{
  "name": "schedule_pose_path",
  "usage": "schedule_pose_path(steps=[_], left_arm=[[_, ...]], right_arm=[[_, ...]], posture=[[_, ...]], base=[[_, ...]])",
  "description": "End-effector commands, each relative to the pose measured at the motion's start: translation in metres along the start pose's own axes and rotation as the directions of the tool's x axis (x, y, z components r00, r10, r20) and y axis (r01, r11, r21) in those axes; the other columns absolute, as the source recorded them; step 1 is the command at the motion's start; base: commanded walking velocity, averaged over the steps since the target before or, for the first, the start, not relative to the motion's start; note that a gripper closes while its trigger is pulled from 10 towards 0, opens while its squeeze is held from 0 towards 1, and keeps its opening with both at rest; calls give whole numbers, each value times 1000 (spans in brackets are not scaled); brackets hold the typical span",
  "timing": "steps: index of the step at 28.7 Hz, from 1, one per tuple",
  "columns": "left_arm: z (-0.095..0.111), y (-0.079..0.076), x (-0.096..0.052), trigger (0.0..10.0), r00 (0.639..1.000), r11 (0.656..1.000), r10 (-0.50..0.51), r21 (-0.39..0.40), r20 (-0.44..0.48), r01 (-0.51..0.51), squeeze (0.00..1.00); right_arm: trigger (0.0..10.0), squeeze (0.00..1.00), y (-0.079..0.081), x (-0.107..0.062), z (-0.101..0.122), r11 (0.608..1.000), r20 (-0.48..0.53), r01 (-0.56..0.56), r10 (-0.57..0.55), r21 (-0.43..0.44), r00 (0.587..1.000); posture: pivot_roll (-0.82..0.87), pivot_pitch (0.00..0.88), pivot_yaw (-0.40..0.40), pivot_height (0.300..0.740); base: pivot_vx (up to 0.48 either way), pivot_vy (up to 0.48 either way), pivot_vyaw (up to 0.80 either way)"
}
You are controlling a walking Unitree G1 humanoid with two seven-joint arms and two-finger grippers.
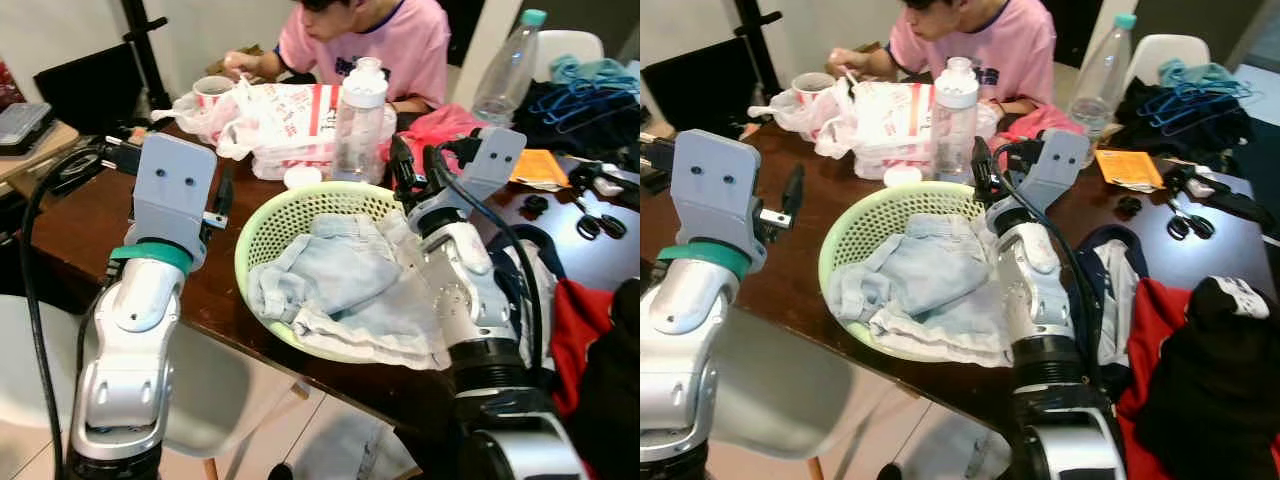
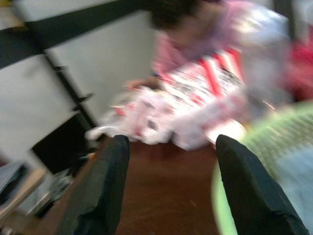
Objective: Hang hanger
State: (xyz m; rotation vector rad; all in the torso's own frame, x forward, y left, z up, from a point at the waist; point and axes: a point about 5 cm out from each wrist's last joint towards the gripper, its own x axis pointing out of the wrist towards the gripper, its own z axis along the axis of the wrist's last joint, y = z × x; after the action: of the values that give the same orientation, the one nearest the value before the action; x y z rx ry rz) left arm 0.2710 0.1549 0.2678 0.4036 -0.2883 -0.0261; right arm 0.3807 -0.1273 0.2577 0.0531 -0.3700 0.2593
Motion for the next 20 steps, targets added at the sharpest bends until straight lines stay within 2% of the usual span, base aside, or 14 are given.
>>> schedule_pose_path(steps=[1, 2, 4, 6, 10, 11, 14, 18, 20], left_arm=[[-5, -14, -9, 10000, 990, 990, -138, -7, -40, 138, 0], [-9, -18, -14, 10000, 980, 982, -188, -11, -65, 188, 0], [-11, -19, -17, 10000, 973, 977, -213, -22, -86, 212, 0], [-15, -24, -28, 10000, 953, 960, -275, -85, -125, 265, 0], [-16, -24, -30, 10000, 950, 958, -282, -91, -135, 271, 0], [-13, -21, -33, 10000, 950, 957, -283, -105, -131, 270, 0], [-12, -19, -34, 10000, 951, 958, -280, -107, -129, 268, 0], [-10, -15, -37, 10000, 955, 961, -268, -99, -126, 257, 0], [-9, -13, -41, 10000, 956, 963, -264, -93, -132, 253, 0]], right_arm=[[10000, 0, 8, 7, -1, 985, -95, -125, 114, -121, 989], [10000, 0, 8, 11, -1, 972, -151, -168, 144, -165, 978], [10000, 0, 9, 14, 0, 964, -186, -203, 170, -172, 968], [10000, 0, 19, 23, -7, 955, -293, -273, 230, -115, 928], [10000, 0, 21, 26, -13, 961, -326, -261, 219, -90, 920], [10000, 0, 25, 25, -30, 967, -395, -246, 200, -70, 897], [10000, 0, 27, 24, -37, 968, -422, -242, 192, -69, 886], [10000, 0, 21, 22, -45, 963, -475, -253, 181, -93, 861], [10000, 0, 8, 21, -46, 950, -516, -280, 172, -139, 839]], posture=[[78, 75, 29, 740], [76, 74, 27, 740], [76, 74, 27, 740], [78, 78, 5, 740], [81, 79, 2, 740], [107, 89, -21, 740], [107, 89, -21, 740], [131, 98, -43, 740], [140, 102, -49, 740]], base=[[0, 0, 0], [0, 0, 0], [0, 0, 0], [0, 0, 0], [0, 0, 0], [0, 0, 0], [0, 0, 0], [0, 0, 0], [0, 0, 0]])
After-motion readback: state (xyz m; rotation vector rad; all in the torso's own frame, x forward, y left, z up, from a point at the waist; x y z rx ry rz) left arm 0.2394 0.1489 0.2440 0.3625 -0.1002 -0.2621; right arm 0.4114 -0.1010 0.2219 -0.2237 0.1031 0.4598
